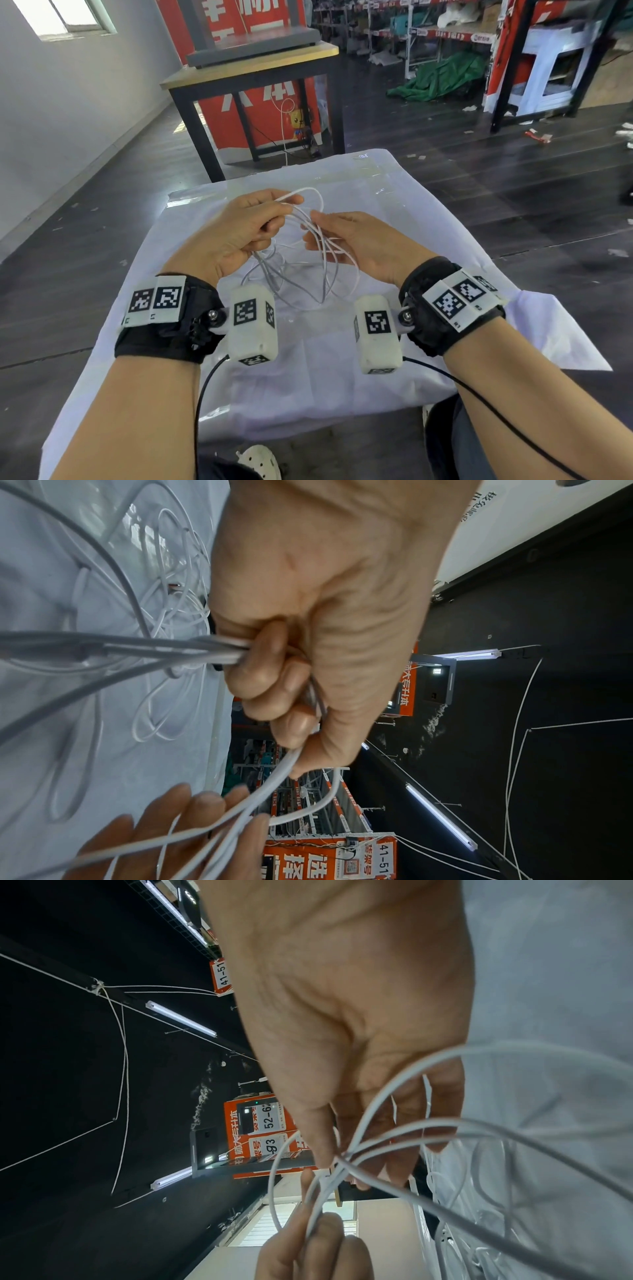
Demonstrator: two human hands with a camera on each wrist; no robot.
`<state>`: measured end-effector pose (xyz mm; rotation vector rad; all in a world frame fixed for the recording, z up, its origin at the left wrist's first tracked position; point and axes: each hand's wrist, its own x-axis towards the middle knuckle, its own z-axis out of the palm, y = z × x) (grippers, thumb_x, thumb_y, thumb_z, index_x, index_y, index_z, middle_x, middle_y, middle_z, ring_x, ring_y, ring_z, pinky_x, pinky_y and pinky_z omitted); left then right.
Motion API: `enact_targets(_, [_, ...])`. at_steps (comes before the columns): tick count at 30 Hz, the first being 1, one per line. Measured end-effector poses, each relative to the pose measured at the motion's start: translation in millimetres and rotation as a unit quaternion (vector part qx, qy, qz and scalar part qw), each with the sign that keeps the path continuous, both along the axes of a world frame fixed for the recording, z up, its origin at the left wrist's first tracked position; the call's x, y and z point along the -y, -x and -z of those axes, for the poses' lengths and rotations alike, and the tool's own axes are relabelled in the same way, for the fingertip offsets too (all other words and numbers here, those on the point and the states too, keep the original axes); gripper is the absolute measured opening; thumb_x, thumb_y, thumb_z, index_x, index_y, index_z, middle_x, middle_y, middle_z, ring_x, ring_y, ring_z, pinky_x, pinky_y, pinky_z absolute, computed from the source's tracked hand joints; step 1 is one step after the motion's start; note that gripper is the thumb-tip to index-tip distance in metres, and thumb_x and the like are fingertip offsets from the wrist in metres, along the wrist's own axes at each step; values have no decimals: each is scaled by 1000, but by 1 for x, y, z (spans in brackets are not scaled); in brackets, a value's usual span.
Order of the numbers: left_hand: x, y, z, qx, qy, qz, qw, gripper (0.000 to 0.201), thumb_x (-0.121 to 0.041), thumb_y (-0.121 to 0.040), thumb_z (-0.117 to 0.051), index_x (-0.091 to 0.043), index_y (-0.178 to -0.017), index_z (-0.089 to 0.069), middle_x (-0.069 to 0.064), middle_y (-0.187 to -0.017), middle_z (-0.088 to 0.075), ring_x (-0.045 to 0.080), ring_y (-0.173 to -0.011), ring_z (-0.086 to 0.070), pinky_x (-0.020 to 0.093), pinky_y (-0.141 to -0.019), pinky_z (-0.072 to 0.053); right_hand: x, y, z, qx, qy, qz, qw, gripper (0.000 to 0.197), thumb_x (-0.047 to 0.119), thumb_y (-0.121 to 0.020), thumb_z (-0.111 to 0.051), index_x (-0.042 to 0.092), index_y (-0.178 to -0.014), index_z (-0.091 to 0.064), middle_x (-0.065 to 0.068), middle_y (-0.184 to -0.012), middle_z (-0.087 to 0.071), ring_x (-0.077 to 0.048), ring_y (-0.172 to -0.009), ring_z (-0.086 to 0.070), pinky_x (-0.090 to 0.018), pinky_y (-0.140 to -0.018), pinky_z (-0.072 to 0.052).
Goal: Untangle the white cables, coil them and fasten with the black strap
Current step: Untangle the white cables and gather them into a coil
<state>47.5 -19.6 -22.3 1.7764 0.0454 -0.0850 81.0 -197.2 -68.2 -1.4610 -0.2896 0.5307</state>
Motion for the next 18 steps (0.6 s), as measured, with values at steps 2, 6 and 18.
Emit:
enact_targets(2, [-2, 0, -1, -5, -3, 2, 1000, 20, -6, -95, -50, -12, -104, -67, -4, -52, -34, 5, -41, -22, 15, -36, -16, 0, 0, 1, -17, -34, 10, 999, 20, 25, -94, -58, 8, -101, -66, -3, -87, -72, -14, -87, -69, -30, -91, -51])
enact_targets(6, [-2, -2, -1, -1, 3, -14, 1000, 18, -3, -93, -52, -11, -104, -64, -6, -48, -34, 4, -40, -23, 15, -36, -16, 1, 2, -3, -54, -69, -23, 996, 15, 1, -95, -48, 1, -99, -62, -13, -87, -72, -23, -82, -71, -37, -89, -52])
enact_targets(18, [-6, -3, 3, 22, -17, -40, 999, 16, -17, -92, -61, -8, -106, -65, -7, -53, -36, 4, -43, -24, 14, -37, -20, 8, 1, -3, -47, -14, -98, 994, 25, 3, -94, -53, 3, -116, -64, -6, -99, -73, -18, -92, -70, -36, -95, -49])
